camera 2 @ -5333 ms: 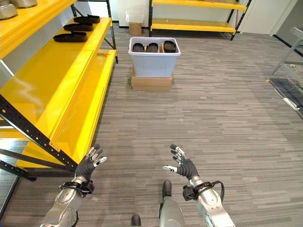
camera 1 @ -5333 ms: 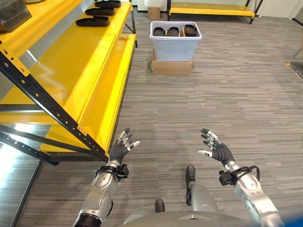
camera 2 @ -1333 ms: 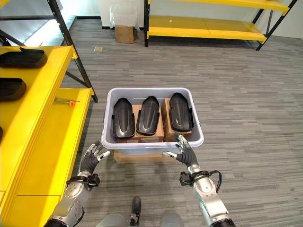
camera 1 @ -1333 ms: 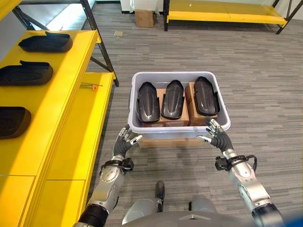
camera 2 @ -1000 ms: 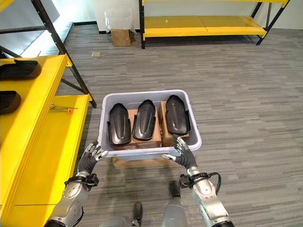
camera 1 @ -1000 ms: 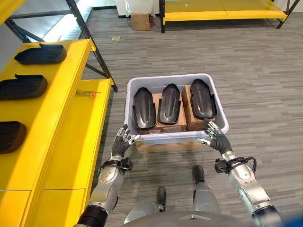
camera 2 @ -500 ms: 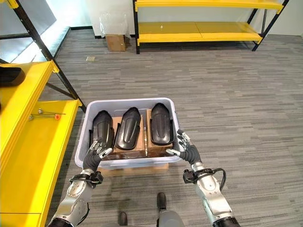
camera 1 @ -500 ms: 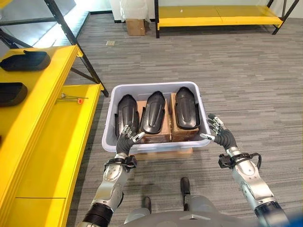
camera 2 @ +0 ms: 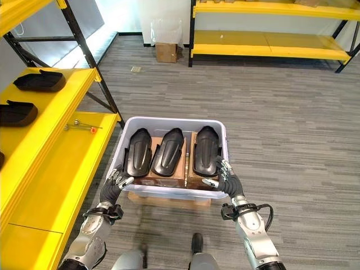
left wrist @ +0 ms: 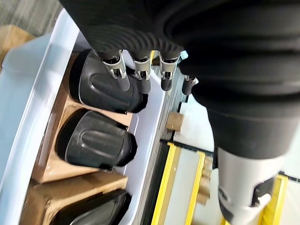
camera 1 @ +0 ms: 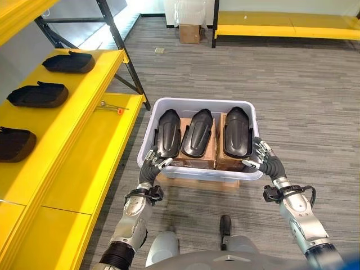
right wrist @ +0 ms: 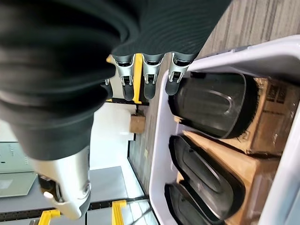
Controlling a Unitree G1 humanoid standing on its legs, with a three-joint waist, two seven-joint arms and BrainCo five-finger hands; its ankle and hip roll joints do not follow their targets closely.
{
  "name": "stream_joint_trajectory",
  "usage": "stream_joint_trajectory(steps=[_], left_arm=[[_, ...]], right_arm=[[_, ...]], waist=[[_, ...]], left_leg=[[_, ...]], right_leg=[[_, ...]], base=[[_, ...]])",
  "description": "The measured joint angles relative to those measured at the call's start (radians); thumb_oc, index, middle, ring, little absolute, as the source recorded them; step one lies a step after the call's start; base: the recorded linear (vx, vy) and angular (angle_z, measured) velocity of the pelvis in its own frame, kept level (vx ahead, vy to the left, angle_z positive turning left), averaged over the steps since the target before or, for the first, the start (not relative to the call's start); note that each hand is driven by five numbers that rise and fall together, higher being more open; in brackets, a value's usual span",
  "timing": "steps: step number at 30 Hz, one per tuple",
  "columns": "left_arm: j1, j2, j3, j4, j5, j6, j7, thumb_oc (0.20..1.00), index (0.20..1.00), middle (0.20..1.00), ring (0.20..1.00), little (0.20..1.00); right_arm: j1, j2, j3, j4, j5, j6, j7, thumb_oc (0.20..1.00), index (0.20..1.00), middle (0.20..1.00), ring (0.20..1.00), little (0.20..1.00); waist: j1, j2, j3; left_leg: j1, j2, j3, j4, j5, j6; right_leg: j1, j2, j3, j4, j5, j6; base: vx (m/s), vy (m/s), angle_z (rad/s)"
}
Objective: Move parts from the plastic box to the shelf.
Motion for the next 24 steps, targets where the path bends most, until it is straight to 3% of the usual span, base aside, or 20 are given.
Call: stream_joint_trajectory(steps=[1,2,3,4,5,6,8,10,15,20,24], left_arm=[[0.000,-0.002,-0.009,0.002,0.000,0.001,0.000,1.000,1.000,1.000,1.000,1.000],[-0.003,-0.002,-0.013,0.004,0.000,0.001,-0.003,1.000,1.000,1.000,1.000,1.000],[-0.010,0.017,-0.007,0.003,0.001,-0.001,-0.007,1.000,1.000,1.000,1.000,1.000],[-0.010,0.020,-0.006,0.003,0.001,-0.002,-0.008,1.000,1.000,1.000,1.000,1.000],[0.000,0.032,0.001,0.002,0.001,-0.001,-0.009,1.000,1.000,1.000,1.000,1.000],[0.011,0.037,0.002,-0.014,0.001,-0.002,-0.009,1.000,1.000,1.000,1.000,1.000],[0.040,0.069,0.008,-0.048,0.001,-0.002,-0.014,1.000,1.000,1.000,1.000,1.000],[0.056,0.083,0.030,-0.048,0.001,-0.001,-0.014,1.000,1.000,1.000,1.000,1.000],[0.074,0.084,0.033,-0.050,0.002,-0.002,-0.014,1.000,1.000,1.000,1.000,1.000],[0.083,0.072,0.034,-0.051,0.003,-0.001,-0.014,1.000,1.000,1.000,1.000,1.000],[0.089,0.063,0.037,-0.070,0.007,-0.001,-0.014,1.000,1.000,1.000,1.000,1.000]], right_arm=[[-0.008,-0.006,-0.006,0.005,0.000,0.000,-0.001,1.000,1.000,1.000,1.000,1.000],[0.001,-0.021,-0.010,0.002,-0.001,0.001,0.000,1.000,1.000,1.000,1.000,1.000],[0.013,-0.014,-0.009,-0.003,0.000,0.004,0.002,1.000,1.000,1.000,1.000,1.000],[0.013,-0.011,-0.008,-0.003,0.000,0.004,0.003,1.000,1.000,1.000,1.000,1.000],[0.030,0.001,0.024,-0.006,0.000,0.002,0.013,1.000,1.000,1.000,1.000,1.000],[0.046,0.006,0.038,-0.005,0.000,0.004,0.023,1.000,1.000,1.000,1.000,1.000],[0.073,0.024,0.053,-0.008,0.000,0.004,0.036,1.000,1.000,1.000,1.000,1.000],[0.071,0.051,0.053,-0.008,0.000,0.002,0.038,1.000,1.000,1.000,1.000,1.000],[0.068,0.051,0.051,-0.008,0.000,0.002,0.036,1.000,1.000,1.000,1.000,1.000],[0.070,0.047,0.028,-0.009,0.000,0.002,0.027,1.000,1.000,1.000,1.000,1.000],[0.071,0.032,0.025,-0.009,0.000,0.002,0.011,1.000,1.000,1.000,1.000,1.000]], waist=[[0.000,0.001,0.010],[-0.005,0.021,0.005],[-0.014,0.022,-0.007],[-0.014,0.018,-0.008],[-0.014,0.004,-0.016],[-0.011,0.013,-0.019],[0.002,-0.027,-0.045],[0.032,-0.058,-0.065],[0.035,-0.058,-0.066],[0.030,-0.056,-0.067],[0.015,-0.039,-0.074]], left_leg=[[0.047,0.007,0.016,-0.087,0.016,-0.006],[0.098,-0.045,0.028,-0.089,0.032,-0.006],[0.119,-0.124,0.050,-0.067,0.094,0.012],[0.120,-0.129,0.054,-0.066,0.094,0.015],[0.125,-0.173,0.091,-0.076,0.093,0.053],[0.139,-0.170,0.093,-0.095,0.102,0.067],[0.142,-0.211,0.101,-0.107,0.113,0.097],[0.146,-0.239,0.124,-0.098,0.111,0.101],[0.157,-0.245,0.121,-0.111,0.110,0.105],[0.161,-0.229,0.124,-0.111,0.114,0.078],[0.160,-0.167,0.123,-0.116,0.123,0.050]], right_leg=[[0.002,-0.021,0.035,-0.012,0.010,0.017],[0.009,-0.046,0.048,-0.026,0.025,0.044],[0.007,-0.097,0.057,-0.027,0.027,0.057],[0.006,-0.104,0.058,-0.027,0.025,0.059],[0.001,-0.145,0.074,-0.013,-0.039,0.070],[0.007,-0.129,0.068,0.008,-0.023,0.081],[0.049,-0.128,0.074,0.022,0.030,0.070],[0.061,-0.154,0.045,-0.003,0.053,0.091],[0.082,-0.160,0.044,-0.019,0.059,0.111],[0.086,-0.148,0.044,-0.021,-0.009,0.148],[0.083,-0.089,0.044,-0.026,-0.016,0.118]], base=[[0.15,0.352,-0.76],[0.15,0.407,-0.92],[0.12,0.301,-0.64],[0.08,0.187,-0.58],[0.04,0.097,-0.30],[0.04,0.066,-0.25],[0.03,0.046,-0.02],[0.02,0.015,-0.09],[0.03,-0.016,0.03],[0.01,-0.019,-0.05],[0.03,-0.046,-0.06]])
